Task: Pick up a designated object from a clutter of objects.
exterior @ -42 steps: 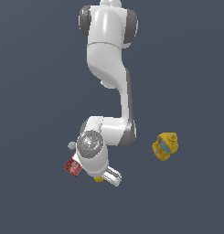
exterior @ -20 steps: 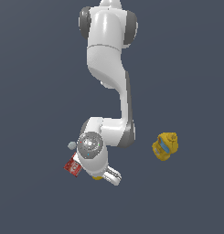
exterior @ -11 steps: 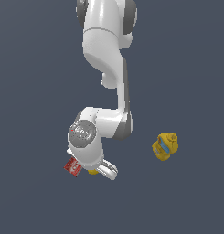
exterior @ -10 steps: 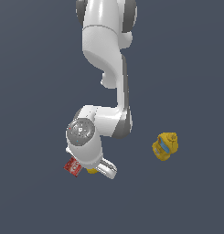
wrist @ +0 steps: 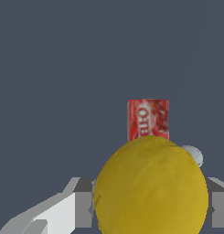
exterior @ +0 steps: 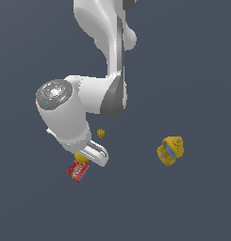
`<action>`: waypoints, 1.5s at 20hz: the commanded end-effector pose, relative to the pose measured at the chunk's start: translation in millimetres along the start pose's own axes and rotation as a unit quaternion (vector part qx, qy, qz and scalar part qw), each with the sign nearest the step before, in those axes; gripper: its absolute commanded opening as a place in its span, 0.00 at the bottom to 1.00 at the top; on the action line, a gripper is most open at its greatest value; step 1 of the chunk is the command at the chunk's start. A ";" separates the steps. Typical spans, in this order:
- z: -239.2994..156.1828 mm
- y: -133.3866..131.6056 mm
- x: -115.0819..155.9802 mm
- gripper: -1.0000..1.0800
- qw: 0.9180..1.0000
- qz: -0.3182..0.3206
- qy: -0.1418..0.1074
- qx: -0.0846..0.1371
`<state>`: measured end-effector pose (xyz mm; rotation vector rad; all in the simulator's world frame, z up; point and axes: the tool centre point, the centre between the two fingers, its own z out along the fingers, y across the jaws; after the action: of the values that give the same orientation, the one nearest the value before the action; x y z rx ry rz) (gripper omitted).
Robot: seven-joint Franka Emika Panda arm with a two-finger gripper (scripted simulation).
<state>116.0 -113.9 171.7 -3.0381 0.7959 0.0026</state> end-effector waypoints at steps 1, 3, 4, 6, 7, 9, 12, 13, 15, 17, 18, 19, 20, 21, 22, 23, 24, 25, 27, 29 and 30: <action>-28.1 14.5 -2.7 0.00 1.000 0.000 0.000 0.000; -50.0 25.8 -4.6 0.00 1.000 0.000 0.000 0.000; -61.0 31.6 -5.5 0.00 1.000 0.000 0.000 0.001; -82.8 42.9 -7.3 0.00 1.000 0.000 0.000 0.001; -93.7 48.4 -8.1 0.00 1.000 0.000 0.000 0.001; -115.1 59.5 -9.7 0.00 1.000 0.000 0.000 0.001; -146.4 75.4 -11.6 0.00 1.000 0.000 0.000 0.001; -156.3 80.3 -12.3 0.00 1.000 0.000 0.001 0.000; -174.4 89.5 -13.1 0.00 1.000 0.000 0.001 0.000; -190.4 97.4 -13.7 0.00 1.000 0.000 0.001 0.000; -197.5 101.0 -13.8 0.00 1.000 0.000 0.001 0.000; -203.9 104.2 -13.9 0.00 1.000 0.000 0.001 0.000; -209.7 106.9 -14.0 0.00 1.000 0.000 0.001 0.000; -214.9 109.5 -14.1 0.00 1.000 0.000 0.001 0.000; -219.5 111.9 -14.0 0.00 1.000 0.000 0.001 0.000; -223.6 113.6 -14.1 0.00 1.000 0.000 0.001 0.000; -227.0 115.3 -14.0 0.00 1.000 0.000 0.001 0.000; -229.9 116.8 -13.9 0.00 1.000 0.000 0.001 0.000; -233.8 118.7 -13.5 0.00 1.000 0.000 0.001 0.000; -235.4 119.5 -13.0 0.00 1.000 0.000 0.001 0.000; -235.5 119.2 -12.8 0.00 1.000 0.000 0.001 0.000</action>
<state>46.5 -211.7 405.8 -3.0388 0.7965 -0.0001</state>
